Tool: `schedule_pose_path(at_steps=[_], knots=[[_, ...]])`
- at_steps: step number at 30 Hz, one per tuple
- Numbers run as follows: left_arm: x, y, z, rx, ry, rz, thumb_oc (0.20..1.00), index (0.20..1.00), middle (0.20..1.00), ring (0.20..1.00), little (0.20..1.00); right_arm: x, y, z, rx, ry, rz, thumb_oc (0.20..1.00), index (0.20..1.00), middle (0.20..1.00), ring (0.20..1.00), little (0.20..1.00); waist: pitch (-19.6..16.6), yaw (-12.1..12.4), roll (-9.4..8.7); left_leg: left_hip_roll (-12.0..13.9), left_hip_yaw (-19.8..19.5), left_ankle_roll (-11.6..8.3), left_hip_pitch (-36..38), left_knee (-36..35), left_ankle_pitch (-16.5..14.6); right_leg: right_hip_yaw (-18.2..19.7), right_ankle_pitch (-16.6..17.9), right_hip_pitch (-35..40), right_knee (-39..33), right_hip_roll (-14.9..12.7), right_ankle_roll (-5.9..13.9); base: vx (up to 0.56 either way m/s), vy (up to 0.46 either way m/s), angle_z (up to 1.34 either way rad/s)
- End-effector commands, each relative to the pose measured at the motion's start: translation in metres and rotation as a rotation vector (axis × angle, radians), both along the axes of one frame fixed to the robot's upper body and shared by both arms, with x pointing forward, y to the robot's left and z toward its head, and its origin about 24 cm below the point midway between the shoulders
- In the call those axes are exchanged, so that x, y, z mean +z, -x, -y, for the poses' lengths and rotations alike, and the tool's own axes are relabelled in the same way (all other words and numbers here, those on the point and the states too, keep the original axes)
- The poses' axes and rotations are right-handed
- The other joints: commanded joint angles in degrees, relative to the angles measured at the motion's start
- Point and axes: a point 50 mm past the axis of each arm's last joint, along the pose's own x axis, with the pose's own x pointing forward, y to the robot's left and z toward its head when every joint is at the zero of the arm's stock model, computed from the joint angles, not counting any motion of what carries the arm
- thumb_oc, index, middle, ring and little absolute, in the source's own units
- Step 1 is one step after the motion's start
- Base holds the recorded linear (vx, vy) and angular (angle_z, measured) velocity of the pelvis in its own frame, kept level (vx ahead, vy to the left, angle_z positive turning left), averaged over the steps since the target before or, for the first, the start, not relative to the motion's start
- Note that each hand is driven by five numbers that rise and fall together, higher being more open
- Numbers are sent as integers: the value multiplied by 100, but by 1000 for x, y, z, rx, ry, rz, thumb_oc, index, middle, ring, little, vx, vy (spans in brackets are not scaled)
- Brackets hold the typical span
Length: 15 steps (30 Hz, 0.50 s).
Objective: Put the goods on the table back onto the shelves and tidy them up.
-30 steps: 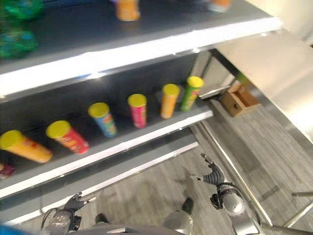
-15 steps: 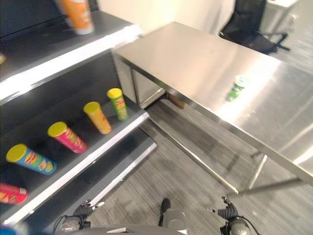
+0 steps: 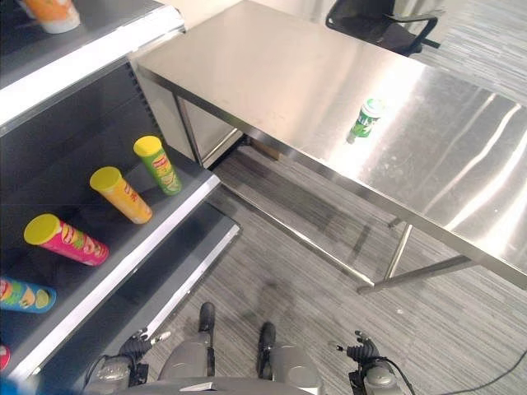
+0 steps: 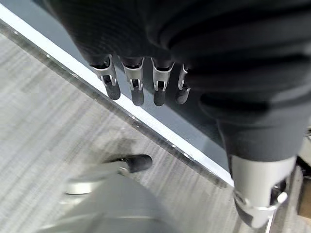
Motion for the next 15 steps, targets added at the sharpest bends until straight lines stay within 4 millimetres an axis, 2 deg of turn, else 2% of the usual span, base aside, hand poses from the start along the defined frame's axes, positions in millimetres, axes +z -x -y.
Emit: schedule_pose_path(at_steps=[1,2,3,4,6,7,9,10,11,13,14,15], knots=[[7,-13,-11,16,-30,51,1000,1000,1000,1000,1000,3,4,10,-8,31,0,1000,1000,1000,1000,1000,-186,-12,-190,14,129,60,-378,-44,324,5,-374,1033,-716,-254,598,199,157,-45],[7,-13,-14,24,-32,51,1000,1000,1000,1000,1000,1,8,9,-18,25,-16,1000,1000,1000,1000,1000,-239,-15,-228,-1,186,90,-315,-38,275,13,-387,1057,-695,-318,619,276,253,-42],[9,-15,-16,31,-35,63,1000,1000,1000,1000,1000,-3,16,10,-37,25,-49,1000,1000,1000,1000,1000,-323,-36,-277,-62,317,204,-152,-51,104,7,-407,1099,-637,-466,714,255,247,-38],[10,-16,-18,34,-39,72,1000,1000,1000,1000,1000,-3,16,10,-45,28,-48,1000,1000,1000,1000,1000,-353,-41,-303,-94,358,251,-105,-58,45,8,-406,1085,-591,-531,754,185,198,-33],[10,-16,-18,34,-39,72,1000,1000,1000,1000,1000,-3,16,10,-45,28,-48,1000,1000,1000,1000,1000,-351,-38,-305,-96,361,252,-102,-58,43,11,-408,1086,-589,-533,756,89,122,-23],[13,-19,-25,45,-49,83,1000,1000,1000,1000,1000,0,13,14,-85,21,-20,1000,1000,1000,1000,1000,-444,-86,-386,-206,493,419,34,-64,-167,57,-406,959,-282,-714,892,172,249,-20],[14,-19,-30,44,-61,79,1000,1000,1000,1000,1000,4,9,17,-95,20,12,1000,1000,1000,1000,1000,-461,-124,-434,-280,548,525,131,-58,-318,69,-399,706,231,-813,1026,174,277,-24],[15,-18,-34,33,-73,71,1000,1000,1000,1000,1000,14,3,24,-103,36,74,1000,1000,1000,1000,1000,-421,-195,-471,-376,558,638,267,-49,-438,133,-205,429,857,-860,1207,120,238,-23],[15,-18,-35,26,-79,65,1000,1000,1000,1000,1000,18,2,28,-112,49,103,1000,1000,1000,1000,1000,-379,-231,-484,-425,548,694,325,-35,-482,165,-13,250,1264,-891,1292,82,179,-29],[15,-18,-35,26,-79,65,1000,1000,1000,1000,1000,18,2,28,-112,49,103,1000,1000,1000,1000,1000,-384,-224,-489,-431,555,697,321,-33,-483,174,-24,234,1286,-897,1295,10,126,-20],[16,-20,-36,15,-90,62,1000,1000,1000,1000,1000,31,1,47,-157,122,157,1000,1000,1000,1000,1000,-146,-387,-431,-466,495,844,476,-34,-551,183,632,-391,2495,-978,1362,32,286,0],[16,-20,-38,-5,-102,49,1000,1000,1000,1000,1000,33,6,55,-198,167,150,1000,1000,1000,1000,1000,-110,-433,-370,-457,470,875,580,-50,-640,55,643,-575,2786,-1117,1309,64,321,9]])
